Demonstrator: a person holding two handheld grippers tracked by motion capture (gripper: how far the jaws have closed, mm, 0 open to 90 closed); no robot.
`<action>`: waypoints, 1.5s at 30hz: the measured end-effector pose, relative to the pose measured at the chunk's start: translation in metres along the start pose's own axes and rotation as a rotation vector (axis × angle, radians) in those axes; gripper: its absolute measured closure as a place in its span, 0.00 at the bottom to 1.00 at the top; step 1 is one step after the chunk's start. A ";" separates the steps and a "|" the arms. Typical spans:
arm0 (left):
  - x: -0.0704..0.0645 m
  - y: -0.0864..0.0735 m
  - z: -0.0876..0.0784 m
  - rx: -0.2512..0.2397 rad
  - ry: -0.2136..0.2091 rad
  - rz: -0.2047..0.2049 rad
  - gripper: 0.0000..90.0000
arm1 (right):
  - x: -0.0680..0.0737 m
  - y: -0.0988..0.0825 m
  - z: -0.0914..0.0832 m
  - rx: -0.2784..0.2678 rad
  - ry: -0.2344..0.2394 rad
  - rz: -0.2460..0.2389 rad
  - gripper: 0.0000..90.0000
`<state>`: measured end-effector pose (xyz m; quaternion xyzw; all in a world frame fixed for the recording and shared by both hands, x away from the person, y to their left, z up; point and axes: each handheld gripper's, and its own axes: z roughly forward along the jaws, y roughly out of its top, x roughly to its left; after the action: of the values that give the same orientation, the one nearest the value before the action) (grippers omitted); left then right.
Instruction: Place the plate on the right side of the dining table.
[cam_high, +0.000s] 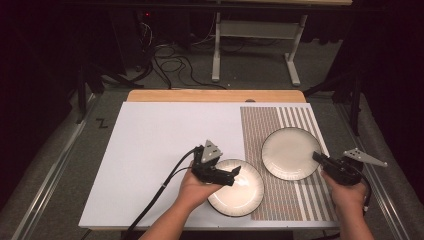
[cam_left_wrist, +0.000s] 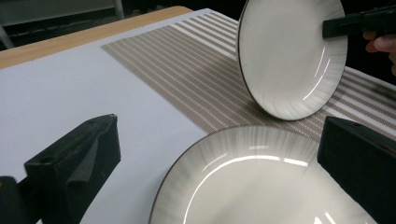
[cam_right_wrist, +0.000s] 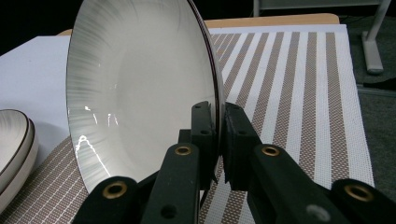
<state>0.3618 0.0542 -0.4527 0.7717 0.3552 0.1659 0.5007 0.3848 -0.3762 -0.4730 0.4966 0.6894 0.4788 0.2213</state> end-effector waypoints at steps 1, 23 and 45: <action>0.003 -0.005 -0.008 -0.003 0.006 0.002 0.00 | 0.000 0.000 0.000 0.001 -0.001 0.002 0.95; 0.051 -0.061 -0.109 -0.078 0.079 -0.065 0.00 | -0.007 0.005 0.018 0.092 -0.051 0.044 0.90; 0.056 -0.065 -0.105 -0.018 0.088 -0.055 0.01 | -0.019 0.004 0.034 0.164 -0.079 0.096 0.86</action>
<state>0.3120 0.1790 -0.4697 0.7492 0.3965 0.1892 0.4957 0.4209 -0.3775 -0.4883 0.5640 0.6923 0.4109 0.1838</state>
